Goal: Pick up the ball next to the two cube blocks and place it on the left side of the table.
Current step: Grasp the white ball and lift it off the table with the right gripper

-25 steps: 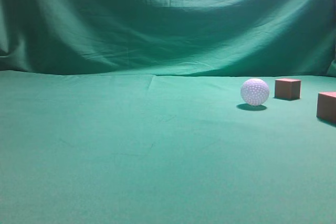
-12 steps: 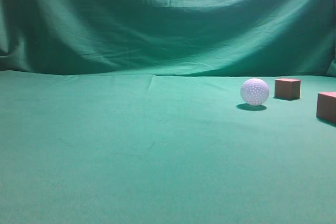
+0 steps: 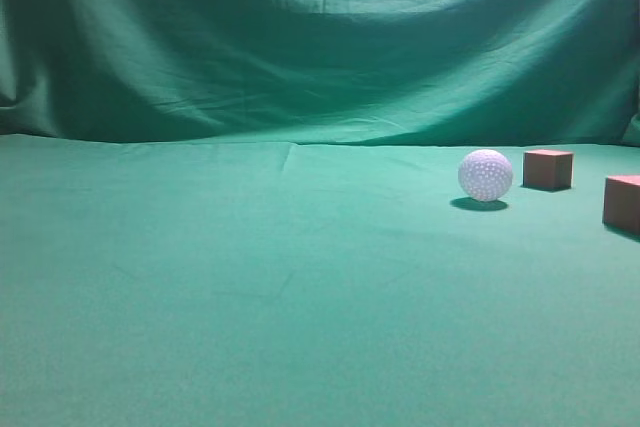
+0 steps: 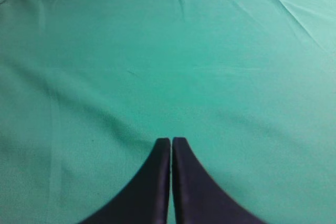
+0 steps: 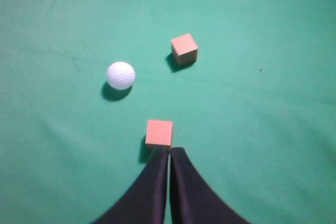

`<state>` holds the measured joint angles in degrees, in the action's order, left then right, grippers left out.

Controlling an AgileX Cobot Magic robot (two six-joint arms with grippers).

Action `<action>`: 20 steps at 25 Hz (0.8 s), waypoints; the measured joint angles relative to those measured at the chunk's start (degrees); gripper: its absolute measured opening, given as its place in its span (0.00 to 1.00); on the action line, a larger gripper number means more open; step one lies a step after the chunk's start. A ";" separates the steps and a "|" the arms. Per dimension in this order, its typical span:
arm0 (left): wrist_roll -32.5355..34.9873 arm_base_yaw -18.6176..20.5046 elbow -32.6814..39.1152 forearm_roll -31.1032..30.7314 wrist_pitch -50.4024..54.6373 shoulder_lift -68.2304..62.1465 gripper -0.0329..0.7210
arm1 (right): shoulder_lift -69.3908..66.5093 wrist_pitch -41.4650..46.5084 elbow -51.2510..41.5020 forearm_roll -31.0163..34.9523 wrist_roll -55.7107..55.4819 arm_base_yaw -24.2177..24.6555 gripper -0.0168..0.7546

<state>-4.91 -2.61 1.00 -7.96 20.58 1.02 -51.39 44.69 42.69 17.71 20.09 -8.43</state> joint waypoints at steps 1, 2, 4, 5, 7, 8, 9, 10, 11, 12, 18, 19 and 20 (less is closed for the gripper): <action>0.00 0.00 0.00 0.00 0.00 0.00 0.04 | -3.07 0.73 1.55 0.11 0.11 -1.28 0.02; 0.00 0.00 0.00 0.00 0.00 0.00 0.04 | -5.52 0.97 3.11 0.11 0.23 -2.66 0.02; 0.00 0.00 0.00 0.00 0.00 0.00 0.04 | -11.24 1.10 5.82 0.11 0.32 -5.23 0.02; 0.00 0.00 0.00 0.00 0.00 0.00 0.04 | -14.06 0.66 6.81 0.22 0.36 -6.49 0.02; 0.00 0.00 0.00 0.00 0.00 0.00 0.04 | -19.16 -0.19 9.04 0.21 0.36 -8.51 0.02; 0.00 0.00 0.00 0.00 0.00 0.00 0.04 | -21.81 -0.89 9.99 0.21 0.36 -9.47 0.02; 0.00 0.00 0.00 0.00 0.00 0.00 0.04 | -23.95 -1.63 11.16 0.21 0.61 -10.28 0.02; 0.00 0.00 0.00 0.00 0.00 0.00 0.04 | -26.38 -2.61 12.26 0.32 0.91 -10.82 0.02; 0.00 0.00 0.00 0.00 0.00 0.00 0.04 | -28.70 -3.53 13.26 0.47 1.67 -11.28 0.02; 0.00 0.00 0.00 0.00 0.00 0.00 0.04 | -30.94 -4.66 14.03 0.81 2.73 -11.49 0.02; 0.00 0.00 0.00 0.00 0.00 0.00 0.04 | -42.09 -7.65 19.18 3.79 8.36 -11.53 0.31; 0.00 0.00 0.00 0.00 0.00 0.00 0.04 | -43.73 -7.93 19.92 4.92 8.68 -11.53 0.42; 0.00 0.00 0.00 0.00 0.00 0.00 0.04 | -44.99 -8.06 20.77 6.18 9.19 -11.53 0.54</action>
<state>-4.91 -2.61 1.00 -7.96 20.58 1.02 -96.38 36.63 63.46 23.89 29.28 -19.96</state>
